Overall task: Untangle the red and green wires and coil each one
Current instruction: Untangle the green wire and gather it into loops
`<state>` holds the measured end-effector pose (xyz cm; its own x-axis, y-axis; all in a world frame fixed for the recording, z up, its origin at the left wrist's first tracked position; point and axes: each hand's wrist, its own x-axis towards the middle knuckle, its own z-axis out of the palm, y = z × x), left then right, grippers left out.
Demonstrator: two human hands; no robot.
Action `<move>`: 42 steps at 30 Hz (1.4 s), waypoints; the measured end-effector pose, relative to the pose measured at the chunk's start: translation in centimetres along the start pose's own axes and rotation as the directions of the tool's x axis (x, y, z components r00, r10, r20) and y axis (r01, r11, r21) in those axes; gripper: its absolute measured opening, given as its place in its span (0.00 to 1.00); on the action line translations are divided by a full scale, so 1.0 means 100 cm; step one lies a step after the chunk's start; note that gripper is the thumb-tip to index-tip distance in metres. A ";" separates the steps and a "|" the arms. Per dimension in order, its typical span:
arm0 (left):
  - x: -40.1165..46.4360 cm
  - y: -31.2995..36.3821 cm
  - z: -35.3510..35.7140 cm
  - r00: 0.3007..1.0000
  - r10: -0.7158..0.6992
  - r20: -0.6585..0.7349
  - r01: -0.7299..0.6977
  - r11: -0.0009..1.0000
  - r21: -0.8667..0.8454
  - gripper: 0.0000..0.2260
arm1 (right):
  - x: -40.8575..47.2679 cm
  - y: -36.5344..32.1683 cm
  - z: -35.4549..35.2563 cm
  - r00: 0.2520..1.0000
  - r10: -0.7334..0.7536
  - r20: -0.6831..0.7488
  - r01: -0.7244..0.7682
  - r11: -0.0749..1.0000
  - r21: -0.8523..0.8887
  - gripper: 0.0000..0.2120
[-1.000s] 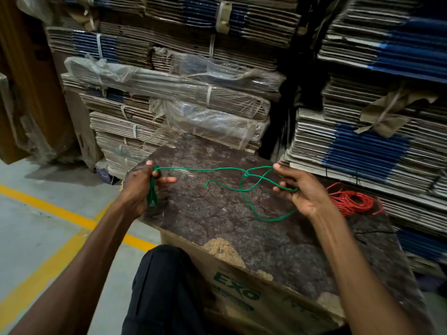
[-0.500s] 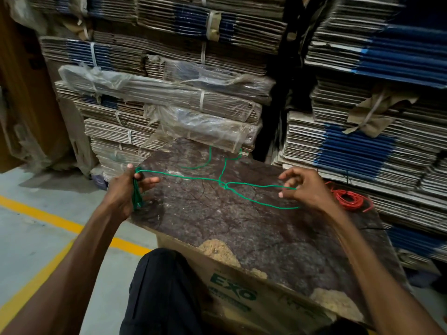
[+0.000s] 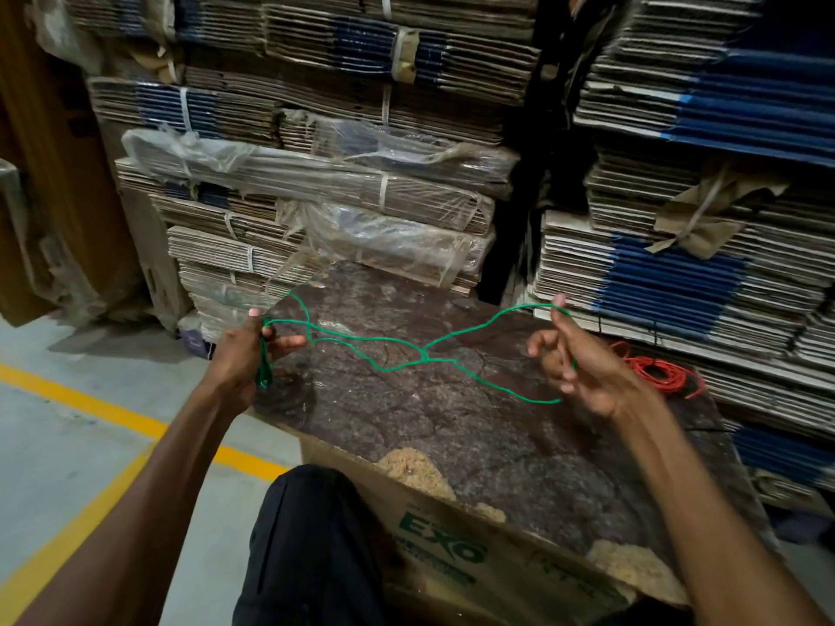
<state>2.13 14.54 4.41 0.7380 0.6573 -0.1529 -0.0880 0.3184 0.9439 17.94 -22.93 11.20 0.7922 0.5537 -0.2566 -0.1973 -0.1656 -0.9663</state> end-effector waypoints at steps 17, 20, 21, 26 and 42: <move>-0.002 0.008 -0.014 0.997 0.021 -0.070 -0.014 0.995 0.102 0.21 | 0.018 0.013 -0.011 0.997 -0.075 -0.004 0.051 0.725 -0.687 0.31; -0.003 0.003 -0.011 0.998 0.040 -0.051 -0.034 0.993 0.114 0.21 | 0.021 0.013 0.008 0.981 -0.184 0.067 0.166 0.598 -0.784 0.41; -0.003 0.002 -0.010 0.998 0.042 -0.048 -0.036 0.992 0.120 0.21 | 0.023 0.014 0.018 0.961 -0.266 0.077 0.218 0.553 -0.805 0.39; -0.005 0.002 -0.007 0.997 0.069 -0.034 -0.063 0.986 0.154 0.21 | 0.029 0.028 0.075 0.782 -0.619 0.068 0.342 0.335 -0.878 0.17; -0.007 0.002 -0.012 0.997 0.074 0.004 -0.073 0.978 0.196 0.21 | 0.059 0.067 0.123 0.774 -0.561 0.294 0.532 0.324 -0.783 0.07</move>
<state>0.82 14.96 4.31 0.7323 0.6760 -0.0818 -0.0086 0.1293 0.9916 14.16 -10.72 2.89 0.5541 0.7611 0.3372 0.8094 -0.3978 -0.4321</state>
